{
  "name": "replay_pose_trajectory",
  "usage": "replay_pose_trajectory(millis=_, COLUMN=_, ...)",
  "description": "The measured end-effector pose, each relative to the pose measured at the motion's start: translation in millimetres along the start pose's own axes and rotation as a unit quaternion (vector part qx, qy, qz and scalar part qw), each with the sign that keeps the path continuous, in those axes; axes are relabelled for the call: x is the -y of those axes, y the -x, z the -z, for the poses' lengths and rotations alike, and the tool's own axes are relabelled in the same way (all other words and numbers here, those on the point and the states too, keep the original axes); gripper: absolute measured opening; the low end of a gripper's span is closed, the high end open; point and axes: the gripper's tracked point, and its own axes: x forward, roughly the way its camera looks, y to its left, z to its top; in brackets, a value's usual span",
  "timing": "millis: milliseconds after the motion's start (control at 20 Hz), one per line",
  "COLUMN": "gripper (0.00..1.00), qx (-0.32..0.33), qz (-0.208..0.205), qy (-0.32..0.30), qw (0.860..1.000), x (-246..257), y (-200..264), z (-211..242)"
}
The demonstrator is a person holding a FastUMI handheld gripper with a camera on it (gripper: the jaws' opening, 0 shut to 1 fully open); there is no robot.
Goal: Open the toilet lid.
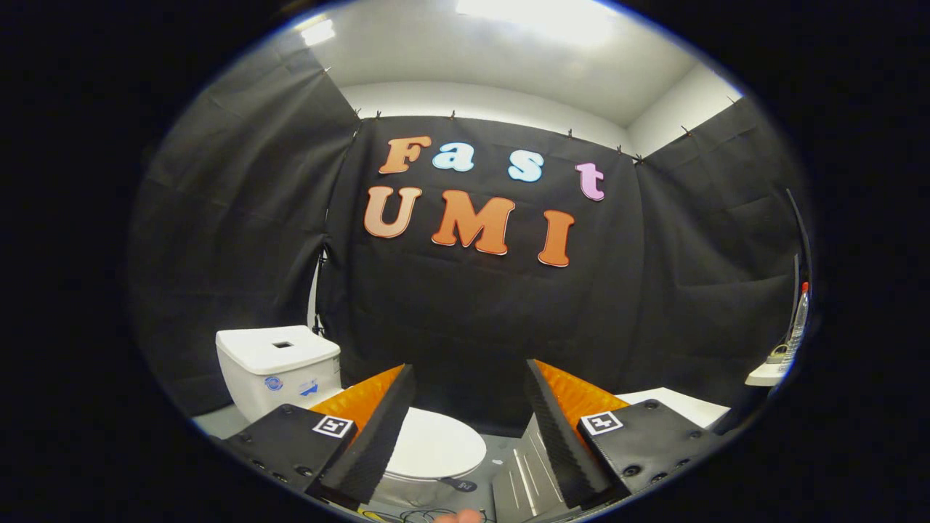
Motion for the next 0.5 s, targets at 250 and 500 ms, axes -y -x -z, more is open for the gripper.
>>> replay_pose_trajectory(millis=250, gripper=0.98, qx=0.002, qz=0.009, qy=-0.003, qw=1.0, x=-2, y=-1, z=3)
replay_pose_trajectory(millis=500, gripper=0.98, qx=-0.006, qz=-0.011, qy=-0.009, qw=1.0, x=-14, y=-6, z=12)
